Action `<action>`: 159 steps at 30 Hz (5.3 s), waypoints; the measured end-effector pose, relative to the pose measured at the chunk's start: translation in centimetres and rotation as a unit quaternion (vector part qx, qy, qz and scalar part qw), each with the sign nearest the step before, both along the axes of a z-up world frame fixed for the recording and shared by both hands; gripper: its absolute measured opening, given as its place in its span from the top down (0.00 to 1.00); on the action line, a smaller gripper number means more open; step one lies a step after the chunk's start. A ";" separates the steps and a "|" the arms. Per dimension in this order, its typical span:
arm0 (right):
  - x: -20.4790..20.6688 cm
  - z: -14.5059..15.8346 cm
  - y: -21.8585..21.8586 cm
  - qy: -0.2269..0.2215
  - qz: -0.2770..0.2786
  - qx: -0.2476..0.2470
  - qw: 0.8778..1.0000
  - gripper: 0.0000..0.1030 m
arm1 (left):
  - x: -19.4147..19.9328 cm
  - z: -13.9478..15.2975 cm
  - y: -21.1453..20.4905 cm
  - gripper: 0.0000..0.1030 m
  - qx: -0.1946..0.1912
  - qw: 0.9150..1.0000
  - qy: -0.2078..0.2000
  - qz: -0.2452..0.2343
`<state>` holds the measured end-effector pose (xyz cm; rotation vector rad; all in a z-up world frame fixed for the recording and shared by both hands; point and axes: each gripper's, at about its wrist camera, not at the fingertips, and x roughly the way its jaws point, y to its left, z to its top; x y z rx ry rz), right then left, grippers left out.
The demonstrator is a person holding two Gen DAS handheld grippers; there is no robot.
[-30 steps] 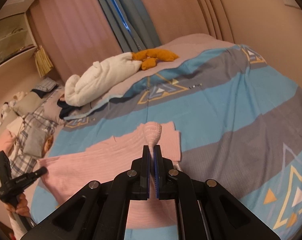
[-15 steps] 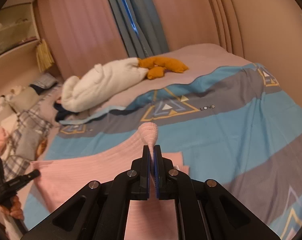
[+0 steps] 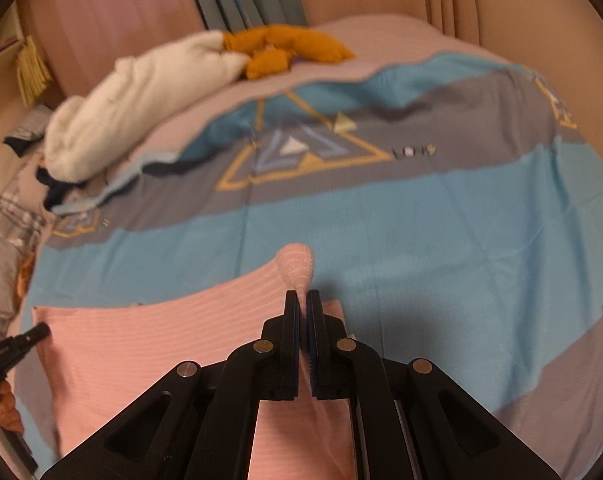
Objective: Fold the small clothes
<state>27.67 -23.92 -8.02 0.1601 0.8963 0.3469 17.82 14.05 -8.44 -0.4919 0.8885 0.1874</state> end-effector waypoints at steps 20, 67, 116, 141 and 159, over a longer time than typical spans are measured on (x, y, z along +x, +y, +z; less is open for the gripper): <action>3.7 -4.8 1.0 0.044 -0.009 -0.037 0.998 0.95 | 3.4 -4.9 1.2 0.92 0.022 0.997 0.071 0.012; -14.3 -6.6 -6.8 0.082 -0.070 0.135 0.985 0.43 | -13.1 -5.6 -6.2 0.39 -0.059 0.997 0.045 0.006; -22.4 -5.6 -8.4 0.041 -0.101 0.091 0.990 0.85 | -22.7 -5.9 -11.8 0.74 -0.018 0.997 0.052 -0.047; -21.4 -7.0 -9.0 0.047 -0.117 0.137 0.983 0.80 | -25.3 -2.5 -9.9 0.41 0.028 0.999 0.028 0.001; -24.6 5.2 2.1 -0.135 0.099 0.093 0.981 0.83 | -25.3 -1.7 -8.7 0.34 0.037 0.998 0.031 0.039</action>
